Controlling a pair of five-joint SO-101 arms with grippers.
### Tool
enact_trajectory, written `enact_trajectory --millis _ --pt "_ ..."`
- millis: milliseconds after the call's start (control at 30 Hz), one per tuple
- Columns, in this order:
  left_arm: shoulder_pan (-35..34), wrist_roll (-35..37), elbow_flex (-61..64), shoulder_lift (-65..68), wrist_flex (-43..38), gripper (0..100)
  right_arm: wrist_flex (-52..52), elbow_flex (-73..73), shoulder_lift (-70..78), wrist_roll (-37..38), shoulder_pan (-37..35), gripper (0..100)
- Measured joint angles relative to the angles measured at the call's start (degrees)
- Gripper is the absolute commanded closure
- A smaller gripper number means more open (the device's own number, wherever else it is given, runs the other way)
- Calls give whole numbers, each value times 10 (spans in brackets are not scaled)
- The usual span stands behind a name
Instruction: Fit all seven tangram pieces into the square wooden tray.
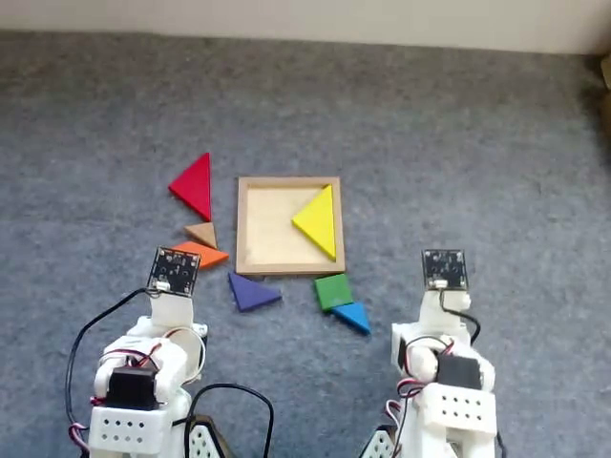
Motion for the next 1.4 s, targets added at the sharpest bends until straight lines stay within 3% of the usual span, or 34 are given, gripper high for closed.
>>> enact_trajectory --millis 133,333,467,667,833,933,1067,1200,1400 --pt "-23 -58 -64 0 0 995 -2 21 -70 1 0 986" --pt "-47 -302 -160 0 -27 995 22 21 -169 1 0 986" --pt "-64 -336 -216 0 -48 990 59 21 -227 1 0 986" --pt "-67 -339 -313 81 -52 880 71 21 -239 1 0 986" --pt "-67 -339 -426 289 -55 871 71 21 -239 1 0 986" --pt "-67 -325 -500 433 -55 809 71 21 -239 1 0 986" --pt "-69 -262 -600 593 -56 714 71 21 -240 1 0 986" --pt "-68 -163 -684 719 -57 709 71 21 -240 1 0 986" --pt "-68 -76 -775 874 -79 705 71 21 -240 1 0 986"
